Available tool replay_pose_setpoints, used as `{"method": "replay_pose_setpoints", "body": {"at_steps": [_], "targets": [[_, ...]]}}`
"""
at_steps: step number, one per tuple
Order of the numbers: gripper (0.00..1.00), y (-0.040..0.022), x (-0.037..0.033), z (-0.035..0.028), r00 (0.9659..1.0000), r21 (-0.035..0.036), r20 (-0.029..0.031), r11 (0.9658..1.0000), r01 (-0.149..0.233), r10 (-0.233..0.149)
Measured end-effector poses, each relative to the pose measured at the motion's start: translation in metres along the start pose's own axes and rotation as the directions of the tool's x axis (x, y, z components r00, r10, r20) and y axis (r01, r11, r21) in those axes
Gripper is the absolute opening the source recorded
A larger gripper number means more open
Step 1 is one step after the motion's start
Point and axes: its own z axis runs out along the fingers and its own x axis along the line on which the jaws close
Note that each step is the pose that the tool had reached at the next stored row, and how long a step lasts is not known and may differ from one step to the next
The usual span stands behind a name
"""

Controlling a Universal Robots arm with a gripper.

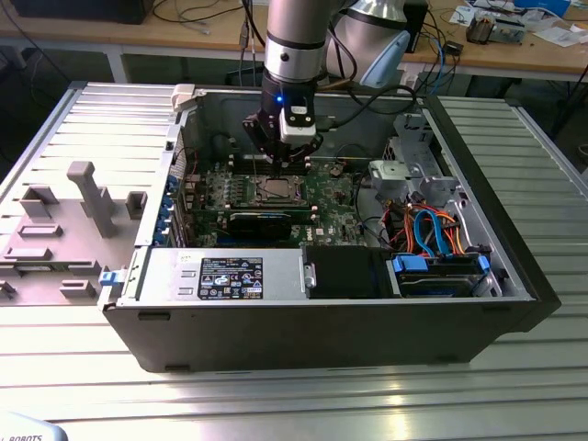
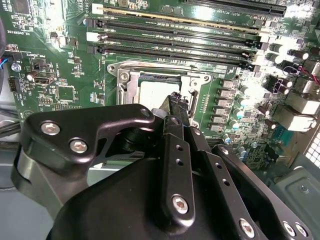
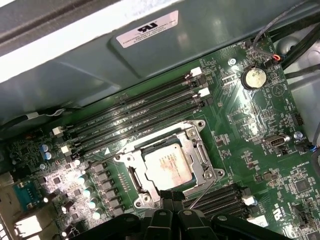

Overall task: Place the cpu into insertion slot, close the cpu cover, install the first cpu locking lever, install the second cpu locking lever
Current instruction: 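Install the first cpu locking lever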

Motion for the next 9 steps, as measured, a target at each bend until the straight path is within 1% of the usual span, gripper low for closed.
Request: {"method": "replay_pose_setpoints", "body": {"at_steps": [9], "targets": [[0.11,0.0,0.0,0.0,0.9999,0.0006,0.0011,0.9999,0.014,-0.014]]}}
